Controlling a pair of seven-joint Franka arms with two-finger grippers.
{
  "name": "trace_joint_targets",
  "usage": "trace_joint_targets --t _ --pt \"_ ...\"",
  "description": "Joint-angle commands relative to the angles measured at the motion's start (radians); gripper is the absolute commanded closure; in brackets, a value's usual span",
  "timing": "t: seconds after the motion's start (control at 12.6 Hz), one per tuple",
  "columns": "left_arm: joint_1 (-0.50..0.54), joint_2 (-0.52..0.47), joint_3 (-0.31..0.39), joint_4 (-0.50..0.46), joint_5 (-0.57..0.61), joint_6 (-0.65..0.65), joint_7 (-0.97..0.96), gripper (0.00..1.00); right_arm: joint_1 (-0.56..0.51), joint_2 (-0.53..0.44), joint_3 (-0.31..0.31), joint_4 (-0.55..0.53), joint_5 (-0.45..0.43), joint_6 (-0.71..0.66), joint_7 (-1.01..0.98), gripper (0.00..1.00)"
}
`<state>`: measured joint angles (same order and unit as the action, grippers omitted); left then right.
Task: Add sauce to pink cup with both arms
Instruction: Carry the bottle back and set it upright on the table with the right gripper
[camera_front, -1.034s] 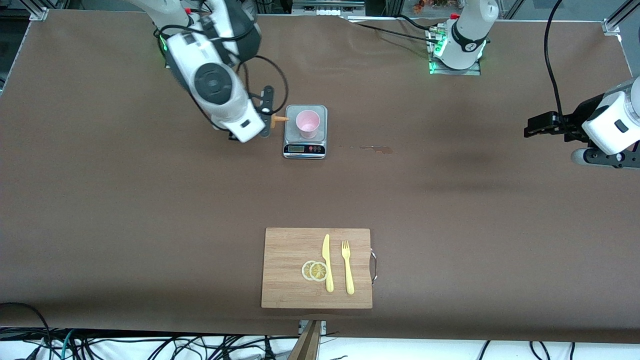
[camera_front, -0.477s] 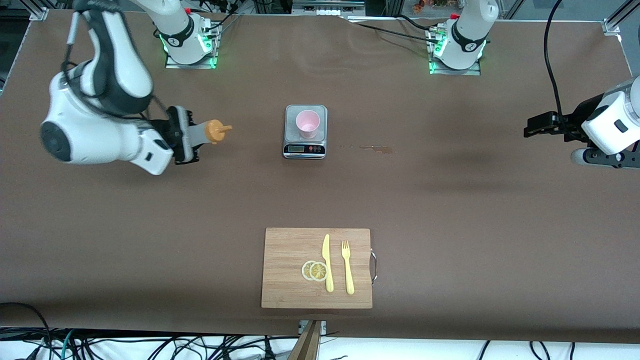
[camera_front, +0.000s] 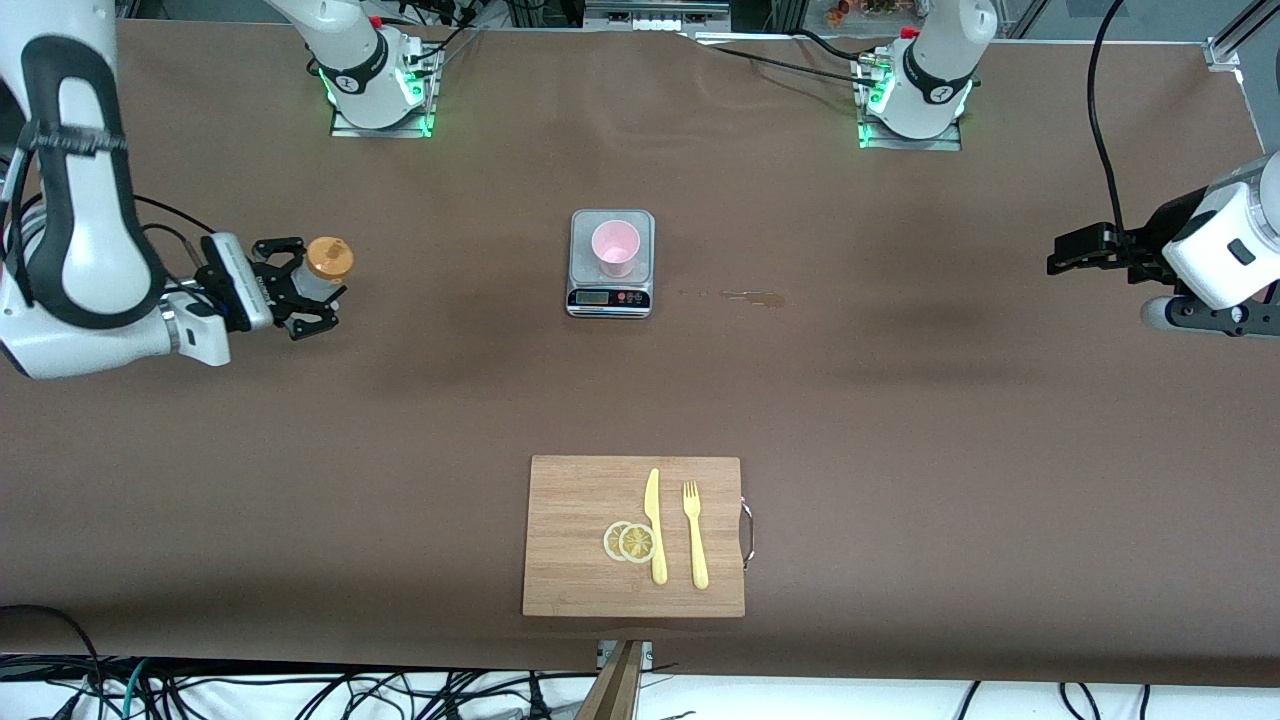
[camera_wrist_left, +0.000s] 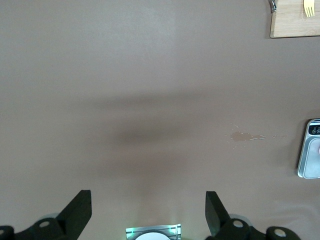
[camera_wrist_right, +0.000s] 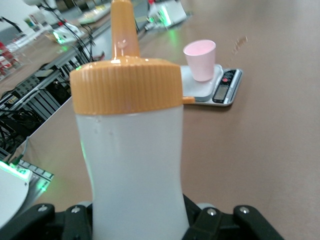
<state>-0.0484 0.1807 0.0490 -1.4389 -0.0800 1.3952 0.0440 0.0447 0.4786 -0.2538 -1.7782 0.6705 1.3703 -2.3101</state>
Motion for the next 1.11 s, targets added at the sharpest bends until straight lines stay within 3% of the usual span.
trace_joint_targets --t 0.0,0.4,0.8,0.88,1.03 --pt "-0.005 0.017 0.003 0.037 0.008 -0.024 0.019 0.0 -0.022 0.119 -0.06 0.022 0.073 -0.117 -0.222 0.59" --pt "-0.005 0.017 -0.001 0.037 0.008 -0.024 0.017 0.0 -0.077 0.317 -0.067 0.022 0.15 -0.175 -0.464 0.58" --pt "-0.005 0.017 -0.003 0.037 0.008 -0.024 0.017 0.0 -0.082 0.388 -0.067 0.022 0.175 -0.181 -0.494 0.45" --pt "-0.005 0.017 -0.001 0.037 0.008 -0.024 0.017 0.0 -0.082 0.39 -0.067 0.022 0.179 -0.181 -0.494 0.37" --pt "-0.005 0.017 -0.003 0.037 0.008 -0.024 0.017 0.0 -0.082 0.396 -0.067 0.022 0.187 -0.181 -0.494 0.0"
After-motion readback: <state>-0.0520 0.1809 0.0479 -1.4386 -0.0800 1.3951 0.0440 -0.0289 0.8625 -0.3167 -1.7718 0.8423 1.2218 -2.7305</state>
